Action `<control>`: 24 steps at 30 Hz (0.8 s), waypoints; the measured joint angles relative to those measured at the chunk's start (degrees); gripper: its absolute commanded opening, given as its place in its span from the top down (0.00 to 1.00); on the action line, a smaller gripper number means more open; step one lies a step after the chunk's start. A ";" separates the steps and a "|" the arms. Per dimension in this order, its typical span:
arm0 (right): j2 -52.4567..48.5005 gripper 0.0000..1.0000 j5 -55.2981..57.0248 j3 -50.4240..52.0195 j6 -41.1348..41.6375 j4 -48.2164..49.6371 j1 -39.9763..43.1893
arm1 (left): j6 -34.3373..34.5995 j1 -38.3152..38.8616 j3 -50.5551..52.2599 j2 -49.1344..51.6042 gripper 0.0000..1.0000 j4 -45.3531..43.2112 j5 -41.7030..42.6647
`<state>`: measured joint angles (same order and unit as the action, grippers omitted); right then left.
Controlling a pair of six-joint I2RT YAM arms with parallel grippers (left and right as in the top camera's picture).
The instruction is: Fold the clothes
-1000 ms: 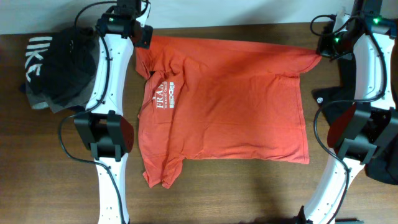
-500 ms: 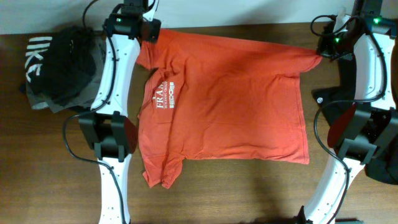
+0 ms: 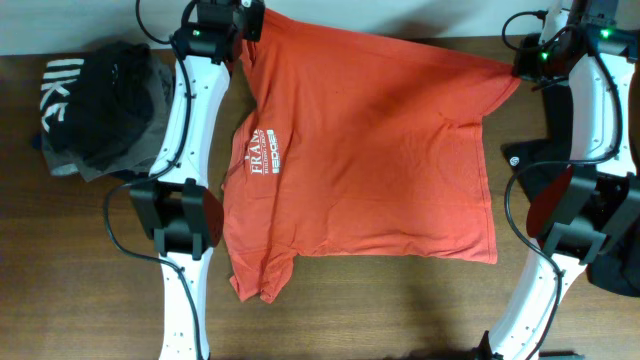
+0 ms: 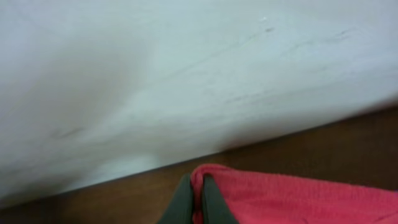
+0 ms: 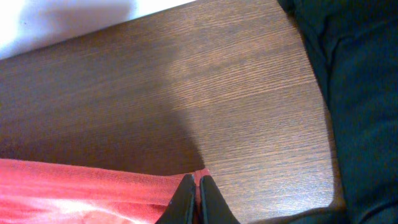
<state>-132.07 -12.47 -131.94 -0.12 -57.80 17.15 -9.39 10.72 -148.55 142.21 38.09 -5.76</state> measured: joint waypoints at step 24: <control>0.00 0.96 1.27 0.00 0.11 -0.72 0.02 | -1.29 8.41 0.11 5.46 0.99 -4.76 1.31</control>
<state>-132.07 -11.20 -131.94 -0.01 -58.52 17.17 -10.68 19.14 -148.44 147.68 33.32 -4.45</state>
